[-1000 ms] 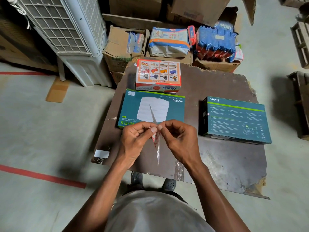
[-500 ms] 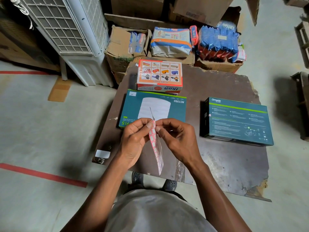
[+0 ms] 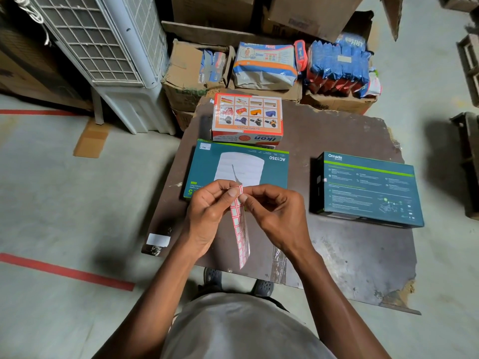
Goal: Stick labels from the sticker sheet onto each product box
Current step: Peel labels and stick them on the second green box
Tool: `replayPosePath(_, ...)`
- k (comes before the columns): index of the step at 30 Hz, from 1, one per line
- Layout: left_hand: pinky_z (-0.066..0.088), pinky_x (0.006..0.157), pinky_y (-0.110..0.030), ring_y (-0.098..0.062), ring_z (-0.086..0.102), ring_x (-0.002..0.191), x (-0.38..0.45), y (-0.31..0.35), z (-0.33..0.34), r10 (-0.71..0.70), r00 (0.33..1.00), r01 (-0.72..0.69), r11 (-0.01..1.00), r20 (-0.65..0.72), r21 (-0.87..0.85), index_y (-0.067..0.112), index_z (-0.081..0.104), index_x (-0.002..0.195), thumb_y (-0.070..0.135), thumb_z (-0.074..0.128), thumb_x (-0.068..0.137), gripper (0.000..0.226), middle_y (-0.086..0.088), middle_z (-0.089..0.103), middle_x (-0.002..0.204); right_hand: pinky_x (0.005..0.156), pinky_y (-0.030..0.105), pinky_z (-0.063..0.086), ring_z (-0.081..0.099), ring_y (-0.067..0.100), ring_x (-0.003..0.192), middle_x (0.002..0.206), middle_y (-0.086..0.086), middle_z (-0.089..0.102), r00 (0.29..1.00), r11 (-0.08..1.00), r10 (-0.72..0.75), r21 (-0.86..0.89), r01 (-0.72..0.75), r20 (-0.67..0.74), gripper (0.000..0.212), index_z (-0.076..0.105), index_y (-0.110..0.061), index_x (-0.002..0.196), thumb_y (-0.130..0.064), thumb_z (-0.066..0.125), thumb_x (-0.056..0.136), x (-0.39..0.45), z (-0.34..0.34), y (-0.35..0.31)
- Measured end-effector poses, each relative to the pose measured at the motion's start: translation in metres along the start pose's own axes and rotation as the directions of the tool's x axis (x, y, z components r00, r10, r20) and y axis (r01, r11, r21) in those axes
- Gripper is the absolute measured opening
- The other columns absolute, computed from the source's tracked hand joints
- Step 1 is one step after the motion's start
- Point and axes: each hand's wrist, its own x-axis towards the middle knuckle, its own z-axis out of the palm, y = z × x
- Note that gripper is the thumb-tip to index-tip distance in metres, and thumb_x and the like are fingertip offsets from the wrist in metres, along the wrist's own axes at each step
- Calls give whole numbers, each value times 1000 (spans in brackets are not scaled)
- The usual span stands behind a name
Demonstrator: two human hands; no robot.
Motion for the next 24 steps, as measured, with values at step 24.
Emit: replayPosePath(24,57,75,-27,-18,73,81,6,11,5,159,983,-137,968,-87,211,28,79,86,30,78,78,9,-2,78,88,81,38,63,75,15,87,92,-9,79,1000,996,-10,-93,10,0,9,81,-20,99,-20,74,95,14,-6,-10)
